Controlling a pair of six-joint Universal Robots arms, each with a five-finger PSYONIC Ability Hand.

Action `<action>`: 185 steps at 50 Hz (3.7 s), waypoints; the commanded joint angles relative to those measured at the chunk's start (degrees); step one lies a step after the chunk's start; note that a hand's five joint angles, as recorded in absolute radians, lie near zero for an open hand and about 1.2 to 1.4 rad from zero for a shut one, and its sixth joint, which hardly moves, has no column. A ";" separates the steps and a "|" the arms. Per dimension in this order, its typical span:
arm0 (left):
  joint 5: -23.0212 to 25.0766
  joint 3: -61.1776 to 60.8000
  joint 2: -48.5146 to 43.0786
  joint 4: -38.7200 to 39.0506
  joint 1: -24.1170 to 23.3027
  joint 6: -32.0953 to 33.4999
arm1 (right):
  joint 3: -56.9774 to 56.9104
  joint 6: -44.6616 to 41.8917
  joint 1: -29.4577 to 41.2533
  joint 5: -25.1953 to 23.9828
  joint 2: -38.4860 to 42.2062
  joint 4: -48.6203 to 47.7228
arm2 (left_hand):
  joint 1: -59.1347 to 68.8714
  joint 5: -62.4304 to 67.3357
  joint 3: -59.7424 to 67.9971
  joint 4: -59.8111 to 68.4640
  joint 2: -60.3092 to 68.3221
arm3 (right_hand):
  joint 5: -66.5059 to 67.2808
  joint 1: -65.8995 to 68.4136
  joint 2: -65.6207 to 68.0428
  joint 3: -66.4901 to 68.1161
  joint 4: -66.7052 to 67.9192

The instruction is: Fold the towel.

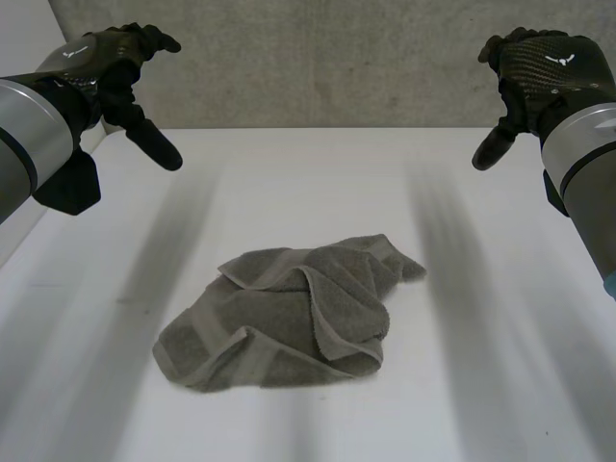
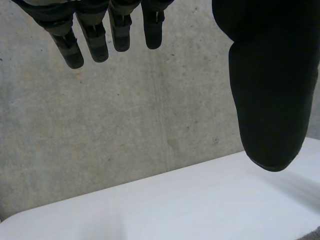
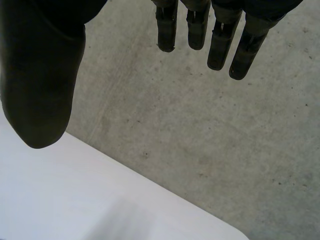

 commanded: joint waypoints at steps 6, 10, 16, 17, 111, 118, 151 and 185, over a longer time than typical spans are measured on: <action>-0.04 -0.37 -0.03 0.15 -0.08 0.01 | -0.53 -0.29 -0.07 -0.33 0.49 0.95 | -0.33 -1.10 0.40 0.55 0.58 | -3.55 -3.41 -3.72 -3.90 -4.68; -0.04 -0.55 -0.03 0.15 -0.08 0.01 | -0.62 -0.47 -0.51 -0.33 0.40 0.95 | -0.33 -1.10 0.40 0.55 0.58 | -3.55 -3.41 -3.72 -3.90 -4.68; -0.04 -0.64 -0.03 0.33 -0.08 0.01 | -0.62 -0.73 -0.78 -1.12 0.23 1.12 | -0.50 -1.27 0.23 0.38 0.41 | -3.55 -3.41 -3.72 -3.90 -4.68; 0.05 -0.81 -0.03 0.33 -0.08 0.09 | -0.62 -0.73 -0.78 -1.12 0.23 1.12 | -0.50 -1.27 0.23 0.38 0.41 | -3.55 -3.41 -3.72 -3.90 -4.68; 0.23 -0.99 -21.13 41.64 -11.68 21.54 | -1.05 10.34 4.76 -13.95 11.30 -12.50 | 69.11 68.35 69.85 70.00 70.03 | 66.45 66.59 66.28 66.10 65.32; -9.87 9.81 -15.25 51.90 -8.51 21.19 | -18.36 -23.79 6.08 -11.57 10.34 -21.60 | 69.11 68.35 69.85 70.00 70.03 | 66.45 66.59 66.28 66.10 65.32; -2.94 -36.06 -14.80 49.99 -6.93 21.89 | 6.50 -26.75 9.51 -16.33 24.40 -5.21 | 69.11 68.35 69.85 70.00 70.03 | 40.27 40.41 40.10 39.92 39.14; -2.85 -56.00 10.51 50.07 -5.26 24.26 | -25.56 -29.62 -1.39 -31.62 34.22 15.71 | 69.11 68.35 69.85 70.00 70.03 | 0.24 0.37 0.06 -0.11 -0.90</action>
